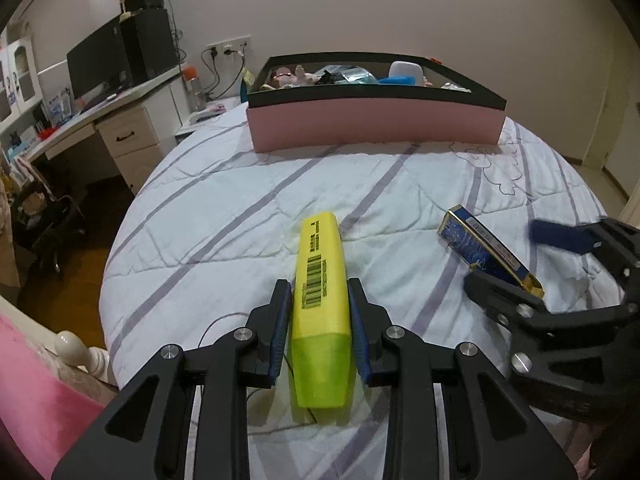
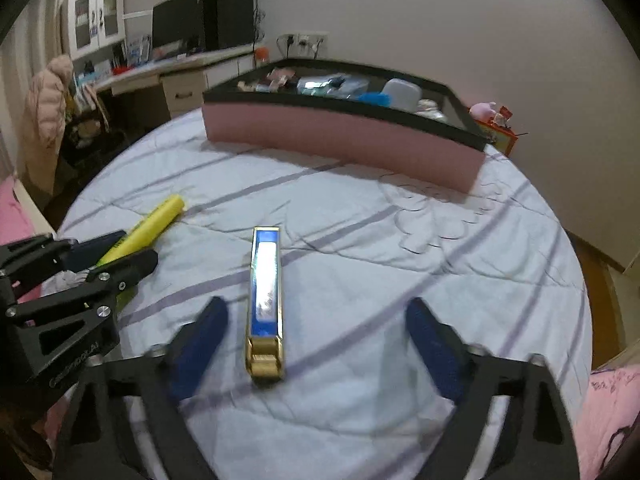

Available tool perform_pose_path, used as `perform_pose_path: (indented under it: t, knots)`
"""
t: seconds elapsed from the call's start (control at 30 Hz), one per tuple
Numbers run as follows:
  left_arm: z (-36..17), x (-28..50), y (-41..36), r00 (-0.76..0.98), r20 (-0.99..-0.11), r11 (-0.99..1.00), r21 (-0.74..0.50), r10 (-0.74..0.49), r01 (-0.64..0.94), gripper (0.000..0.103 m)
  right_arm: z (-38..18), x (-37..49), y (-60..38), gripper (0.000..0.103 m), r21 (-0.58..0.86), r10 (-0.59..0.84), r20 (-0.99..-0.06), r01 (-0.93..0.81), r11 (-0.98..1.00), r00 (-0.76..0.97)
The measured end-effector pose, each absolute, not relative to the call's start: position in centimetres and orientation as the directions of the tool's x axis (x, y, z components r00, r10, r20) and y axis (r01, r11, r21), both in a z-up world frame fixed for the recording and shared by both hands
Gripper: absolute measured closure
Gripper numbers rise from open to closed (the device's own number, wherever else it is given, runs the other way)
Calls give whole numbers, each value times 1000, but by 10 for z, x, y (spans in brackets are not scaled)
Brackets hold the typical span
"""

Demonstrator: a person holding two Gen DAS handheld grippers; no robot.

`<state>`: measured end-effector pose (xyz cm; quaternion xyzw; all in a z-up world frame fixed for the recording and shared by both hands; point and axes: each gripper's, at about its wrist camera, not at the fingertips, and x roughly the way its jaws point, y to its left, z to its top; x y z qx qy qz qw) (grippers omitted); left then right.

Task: Organize rigid objects
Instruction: 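Grasp the small blue-and-gold box with the right tool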

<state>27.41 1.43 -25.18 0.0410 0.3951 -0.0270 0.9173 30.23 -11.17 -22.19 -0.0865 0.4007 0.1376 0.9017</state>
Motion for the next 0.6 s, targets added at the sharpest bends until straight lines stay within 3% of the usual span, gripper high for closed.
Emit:
perform_pose_path:
  t: [0.17,0.2,0.23,0.27,0.43,0.6]
  knots:
    - [-254,278,13,694,-720,994,50,-32,97,72,-223,306,-101,51,-42,205,-753,-356,934,626]
    - [-254,278,13,695,-718,994,49,-34,100,72,-224,305,-100,62,-40,212,-751,-363,931,625]
    - [-254,278,14,697,-716,994,44,-41,103,72,-223,304,-99,80,-32,227,-750,-377,926,621]
    - [-254,277,16,702,-710,994,31,-54,107,73,-223,302,-98,87,-27,240,-748,-390,920,618]
    - [-251,276,29,697,-704,990,-76,-135,115,77,-222,296,-102,88,5,256,-740,-377,926,622]
    - [-247,272,25,709,-694,992,-84,-124,92,77,-217,291,-111,88,54,271,-722,-339,939,637]
